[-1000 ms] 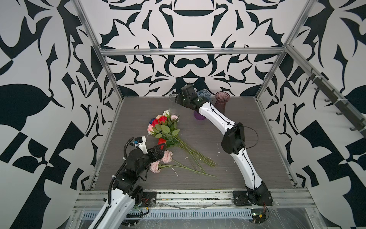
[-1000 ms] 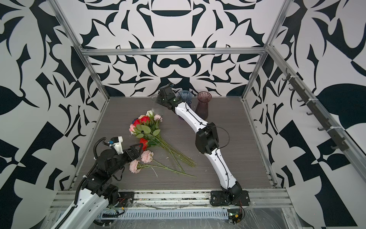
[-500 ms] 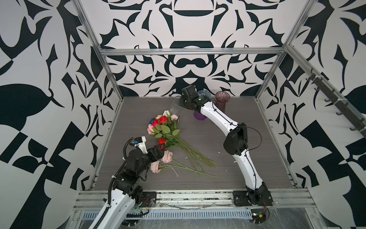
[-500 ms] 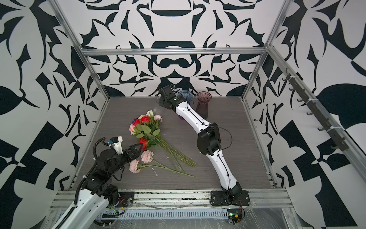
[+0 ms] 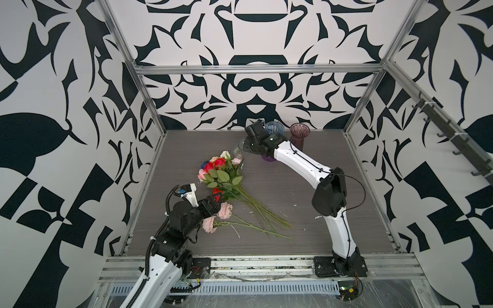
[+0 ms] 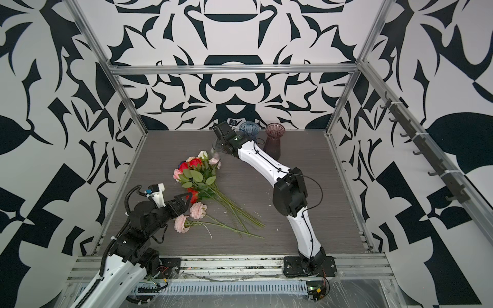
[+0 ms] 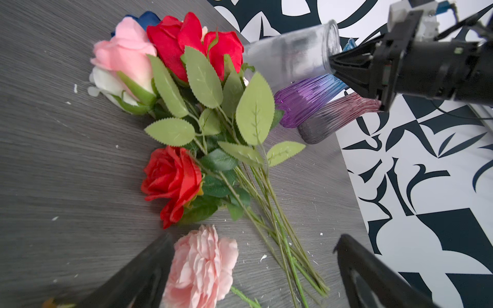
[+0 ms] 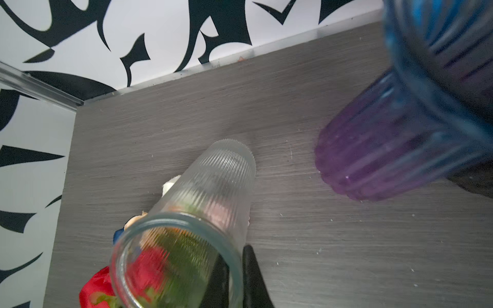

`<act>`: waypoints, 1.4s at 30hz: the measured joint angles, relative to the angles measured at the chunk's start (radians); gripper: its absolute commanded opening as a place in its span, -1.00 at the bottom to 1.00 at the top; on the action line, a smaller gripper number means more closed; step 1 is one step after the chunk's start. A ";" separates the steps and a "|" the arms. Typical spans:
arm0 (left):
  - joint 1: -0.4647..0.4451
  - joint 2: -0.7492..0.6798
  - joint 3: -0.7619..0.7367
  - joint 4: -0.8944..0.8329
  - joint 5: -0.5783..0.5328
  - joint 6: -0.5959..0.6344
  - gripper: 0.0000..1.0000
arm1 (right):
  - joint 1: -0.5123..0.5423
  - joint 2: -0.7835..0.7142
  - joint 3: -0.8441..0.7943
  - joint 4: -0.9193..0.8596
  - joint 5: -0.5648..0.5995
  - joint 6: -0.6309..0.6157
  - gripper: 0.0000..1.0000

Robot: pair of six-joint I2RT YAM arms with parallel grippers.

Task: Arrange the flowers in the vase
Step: 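Carry the clear vase nearer the robot and stand it upright with the right gripper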

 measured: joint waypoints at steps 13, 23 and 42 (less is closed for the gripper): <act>0.002 -0.031 0.000 -0.017 -0.009 -0.009 0.99 | -0.002 -0.257 -0.322 -0.001 0.008 -0.010 -1.00; 0.004 -0.011 0.000 -0.018 -0.011 -0.017 0.99 | -0.002 -0.486 -0.456 -0.154 0.002 -0.059 -1.00; 0.005 -0.029 0.000 -0.018 -0.011 -0.024 0.99 | 0.001 -0.476 -0.405 -0.504 -0.124 -0.143 -1.00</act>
